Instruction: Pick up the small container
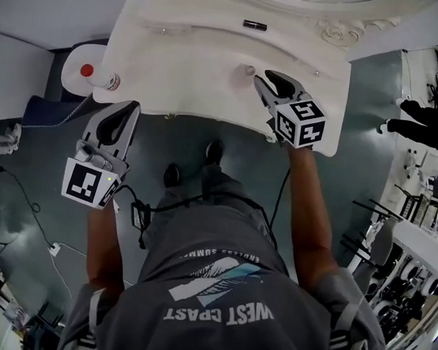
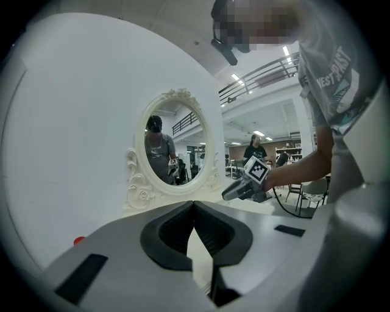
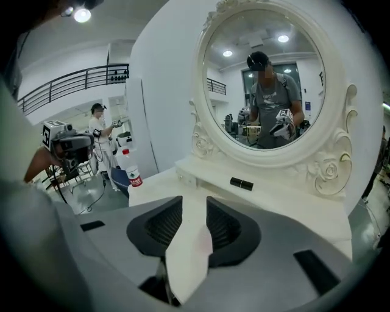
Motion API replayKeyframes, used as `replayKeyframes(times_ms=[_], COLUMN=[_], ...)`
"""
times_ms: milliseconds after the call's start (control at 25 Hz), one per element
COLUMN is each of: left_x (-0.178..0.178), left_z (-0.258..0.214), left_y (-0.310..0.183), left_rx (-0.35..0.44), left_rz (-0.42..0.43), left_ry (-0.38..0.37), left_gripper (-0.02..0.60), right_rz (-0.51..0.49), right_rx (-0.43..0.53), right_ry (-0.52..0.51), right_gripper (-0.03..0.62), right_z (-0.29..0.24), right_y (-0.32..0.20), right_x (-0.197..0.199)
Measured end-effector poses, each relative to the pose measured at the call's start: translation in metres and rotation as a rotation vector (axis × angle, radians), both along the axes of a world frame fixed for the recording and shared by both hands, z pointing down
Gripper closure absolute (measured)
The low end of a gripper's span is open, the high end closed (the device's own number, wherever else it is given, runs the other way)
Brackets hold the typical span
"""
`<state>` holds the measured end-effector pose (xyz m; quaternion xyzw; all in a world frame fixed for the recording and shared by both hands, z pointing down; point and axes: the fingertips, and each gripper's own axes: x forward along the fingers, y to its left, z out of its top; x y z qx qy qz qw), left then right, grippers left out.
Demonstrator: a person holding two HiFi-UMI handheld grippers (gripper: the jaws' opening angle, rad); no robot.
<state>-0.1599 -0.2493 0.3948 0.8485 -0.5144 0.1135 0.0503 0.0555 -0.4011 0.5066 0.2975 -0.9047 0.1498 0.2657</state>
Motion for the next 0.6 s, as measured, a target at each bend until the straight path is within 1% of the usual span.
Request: replayKeyframes(times_ms=[120, 240, 360, 440, 600], left_x=[-0.004, -0.004, -0.005, -0.007, -0.005], left_z=[0.009, 0.016, 0.020, 0.028, 0.029], left_y=[-0.004, 0.002, 0.000, -0.006, -0.011], left_rx=[-0.018, -0.061, -0.056, -0.073, -0.063], left_rz=[-0.015, -0.041, -0.046, -0.043, -0.053], left_ry=[0.003, 0.007, 0.007, 0.002, 0.015], left_gripper=[0.566, 0.566, 0.566, 0.566, 0.566], right_rz=[-0.012, -0.029, -0.022, -0.008, -0.005], right_rx=[-0.027, -0.066, -0.082, -0.081, -0.098], right_ry=[0.014, 0.029, 0.040, 0.046, 0.071], right_gripper=[0.431, 0.413, 0.387, 0.377, 0.364], right_z=[0.019, 0.037, 0.049, 0.057, 0.070], right_y=[-0.008, -0.009, -0.015, -0.026, -0.034], right_x=[-0.006, -0.010, -0.012, -0.013, -0.014])
